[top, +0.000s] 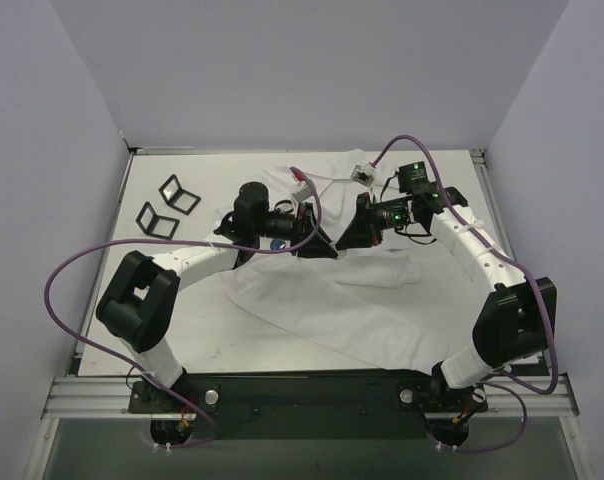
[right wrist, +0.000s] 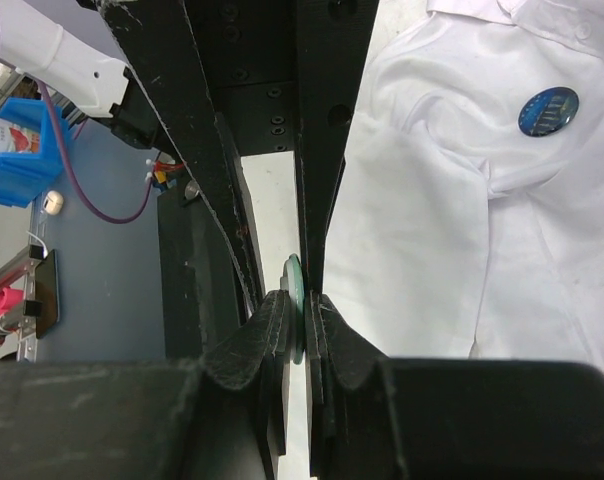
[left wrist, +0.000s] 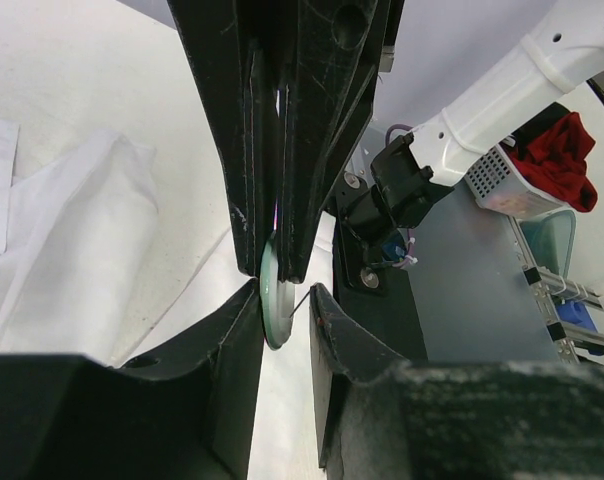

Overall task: Remove the brooch from the garment
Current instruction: Close the brooch.

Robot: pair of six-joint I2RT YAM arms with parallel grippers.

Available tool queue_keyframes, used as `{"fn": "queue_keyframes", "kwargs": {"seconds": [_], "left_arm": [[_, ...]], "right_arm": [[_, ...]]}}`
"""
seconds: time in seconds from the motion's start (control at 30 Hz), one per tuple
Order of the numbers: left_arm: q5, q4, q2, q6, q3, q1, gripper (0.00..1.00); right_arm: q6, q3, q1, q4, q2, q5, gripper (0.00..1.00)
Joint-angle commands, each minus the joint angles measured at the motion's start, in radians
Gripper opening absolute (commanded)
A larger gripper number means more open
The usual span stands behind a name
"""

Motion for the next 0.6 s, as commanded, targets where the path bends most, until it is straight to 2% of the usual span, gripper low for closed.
{"fn": "queue_keyframes", "kwargs": {"seconds": [0.0,0.57], "left_arm": [[0.007,0.03,-0.006,0.024,0.029,-0.005,0.34],[-0.014,0.005,-0.007,0.055,0.023,-0.006,0.24]], "right_arm": [[-0.009,0.022,-0.009,-0.001,0.005,-0.059,0.0],[-0.002,0.022,-0.021,-0.001,0.005,-0.083,0.0]]}}
